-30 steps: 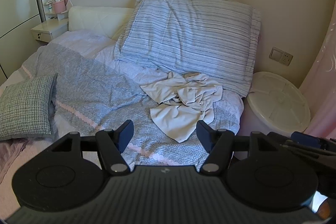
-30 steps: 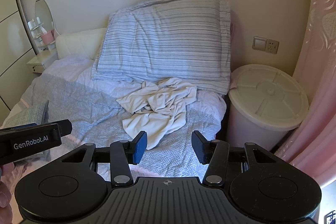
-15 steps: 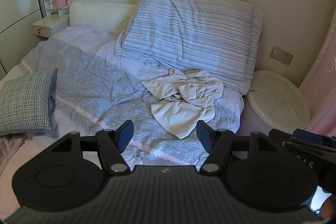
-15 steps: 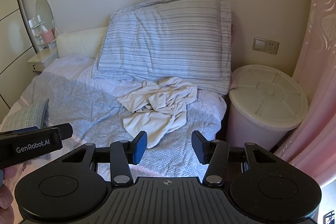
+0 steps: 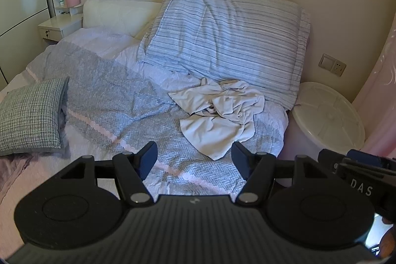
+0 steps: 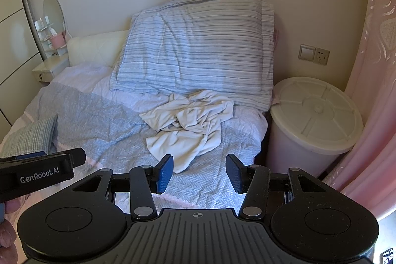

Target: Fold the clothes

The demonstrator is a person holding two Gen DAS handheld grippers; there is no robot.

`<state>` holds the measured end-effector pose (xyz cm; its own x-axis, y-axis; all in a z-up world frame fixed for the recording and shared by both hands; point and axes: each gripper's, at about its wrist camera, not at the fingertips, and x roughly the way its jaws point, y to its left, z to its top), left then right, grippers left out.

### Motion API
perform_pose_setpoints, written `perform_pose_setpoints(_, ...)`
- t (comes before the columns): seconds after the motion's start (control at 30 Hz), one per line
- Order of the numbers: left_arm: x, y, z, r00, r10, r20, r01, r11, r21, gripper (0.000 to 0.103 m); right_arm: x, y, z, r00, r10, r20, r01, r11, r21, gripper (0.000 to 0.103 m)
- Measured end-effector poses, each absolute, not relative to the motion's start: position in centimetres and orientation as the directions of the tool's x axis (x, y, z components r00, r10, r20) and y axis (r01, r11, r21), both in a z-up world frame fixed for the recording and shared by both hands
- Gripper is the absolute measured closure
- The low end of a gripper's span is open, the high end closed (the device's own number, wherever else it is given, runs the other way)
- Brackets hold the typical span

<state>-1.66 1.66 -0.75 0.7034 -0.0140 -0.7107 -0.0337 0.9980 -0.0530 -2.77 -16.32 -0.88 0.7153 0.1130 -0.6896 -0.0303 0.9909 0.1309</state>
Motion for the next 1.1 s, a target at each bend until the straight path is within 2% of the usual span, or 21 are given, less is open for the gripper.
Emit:
perform_pose_setpoints(0.57,-1.5,2.6,-2.4,0.673,-0.003,-0.740,-0.050,0.997,-0.050,0.040,-2.0,-15.1,-2.5,0.676,0.128,-0.726,-0.059,0.991,0.120,0.052)
perform_pose_setpoints(1.1,4.4,1.9,-4.7,0.627,0.016,-0.779,-0.090,0.995,-0.052,0.040,3.9,-16.3,-5.0,0.633,0.146,-0.761,-0.077,0.989,0.125,0.052)
